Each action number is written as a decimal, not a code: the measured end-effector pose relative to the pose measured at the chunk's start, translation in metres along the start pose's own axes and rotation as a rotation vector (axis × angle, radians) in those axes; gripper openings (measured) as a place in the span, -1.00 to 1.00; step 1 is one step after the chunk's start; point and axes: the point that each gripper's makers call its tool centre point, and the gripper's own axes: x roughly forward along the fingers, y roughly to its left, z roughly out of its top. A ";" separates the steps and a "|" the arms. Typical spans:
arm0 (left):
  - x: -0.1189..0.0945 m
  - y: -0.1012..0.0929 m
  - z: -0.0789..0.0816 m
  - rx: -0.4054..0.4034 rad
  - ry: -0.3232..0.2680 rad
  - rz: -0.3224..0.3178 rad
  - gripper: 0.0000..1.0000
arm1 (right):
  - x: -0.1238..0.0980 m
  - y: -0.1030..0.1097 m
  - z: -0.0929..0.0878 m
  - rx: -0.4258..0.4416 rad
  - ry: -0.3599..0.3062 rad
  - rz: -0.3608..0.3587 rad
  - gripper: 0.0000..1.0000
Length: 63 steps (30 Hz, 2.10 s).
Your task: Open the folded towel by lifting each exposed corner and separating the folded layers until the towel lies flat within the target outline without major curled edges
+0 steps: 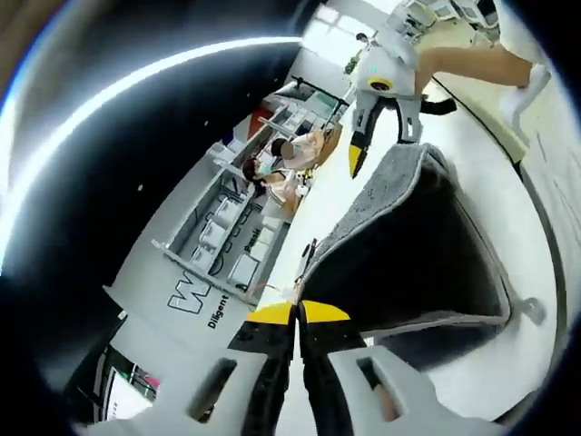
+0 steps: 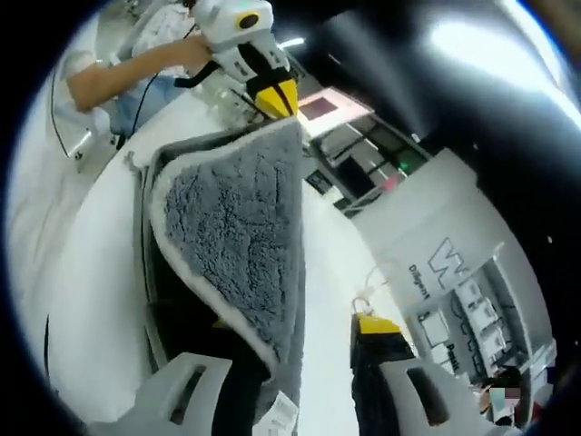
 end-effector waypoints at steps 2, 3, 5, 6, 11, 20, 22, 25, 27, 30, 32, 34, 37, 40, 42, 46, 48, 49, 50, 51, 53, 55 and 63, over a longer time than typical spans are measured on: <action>-0.003 0.003 -0.001 -0.002 -0.001 0.006 -0.97 | 0.000 -0.001 0.000 0.018 -0.009 -0.001 -0.94; -0.003 0.004 -0.001 -0.003 -0.001 0.008 -0.97 | 0.000 -0.002 -0.001 0.021 -0.009 -0.002 -1.00; -0.004 0.005 -0.002 -0.006 -0.002 0.013 -0.97 | 0.000 -0.003 -0.002 0.028 -0.008 -0.003 -1.00; -0.006 0.008 -0.002 -0.008 -0.003 0.023 -0.97 | 0.000 -0.004 -0.004 0.030 -0.006 -0.006 -1.00; -0.014 0.020 -0.005 -0.011 0.001 0.061 -0.97 | -0.001 -0.009 -0.014 0.013 0.011 -0.020 -1.00; -0.040 0.040 -0.032 0.091 0.150 0.151 -0.94 | 0.012 -0.016 -0.015 0.033 -0.004 -0.018 -1.00; -0.042 0.033 -0.027 0.026 0.102 0.129 -0.92 | 0.014 -0.015 -0.010 -0.023 -0.011 -0.003 -1.00; -0.049 0.027 -0.046 0.174 0.234 0.107 -0.95 | 0.017 -0.008 0.007 -0.009 -0.057 0.050 -1.00; -0.046 0.024 -0.042 0.131 0.205 0.097 -0.94 | 0.018 -0.009 0.008 -0.028 -0.059 0.037 -1.00; -0.041 0.015 -0.050 0.132 0.227 0.053 -0.89 | 0.017 -0.007 0.012 -0.030 -0.076 0.047 -1.00; -0.036 0.005 -0.053 0.186 0.244 0.008 -0.79 | 0.016 -0.006 0.015 -0.041 -0.078 0.051 -1.00; -0.035 0.003 -0.045 0.163 0.215 0.009 -0.69 | 0.015 -0.008 0.018 -0.050 -0.075 0.040 -1.00; -0.033 -0.006 -0.031 0.137 0.163 -0.024 -0.67 | 0.013 -0.010 0.022 -0.057 -0.083 0.028 -1.00; -0.030 -0.011 -0.024 0.217 0.173 -0.034 -0.43 | 0.012 -0.012 0.024 -0.064 -0.084 0.016 -1.00; -0.030 -0.010 -0.021 0.275 0.176 -0.026 -0.34 | 0.012 -0.011 0.024 -0.070 -0.081 0.013 -1.00; -0.029 -0.017 -0.002 0.194 0.102 -0.059 -0.29 | 0.010 -0.008 0.022 -0.089 -0.062 0.013 -1.00; -0.029 -0.019 0.007 0.190 0.073 -0.064 -0.25 | 0.009 -0.009 0.022 -0.091 -0.061 0.002 -1.00; -0.029 -0.019 0.009 0.187 0.067 -0.065 -0.21 | 0.009 -0.010 0.022 -0.089 -0.061 -0.003 -1.00; -0.027 -0.022 0.019 0.179 0.055 -0.073 -0.17 | 0.009 -0.008 0.023 -0.075 -0.068 -0.001 -1.00; -0.027 -0.023 0.022 0.180 0.047 -0.078 -0.07 | 0.009 -0.007 0.023 -0.075 -0.069 -0.002 -1.00; -0.025 -0.030 0.036 0.183 -0.005 -0.104 0.10 | 0.008 -0.006 0.022 -0.078 -0.067 -0.004 -1.00; -0.019 -0.041 0.053 0.149 -0.070 -0.133 0.12 | 0.005 -0.005 0.020 -0.069 -0.063 -0.004 -1.00; 0.029 -0.114 0.084 0.193 -0.103 -0.286 0.17 | -0.007 -0.003 0.013 -0.007 -0.052 -0.037 -1.00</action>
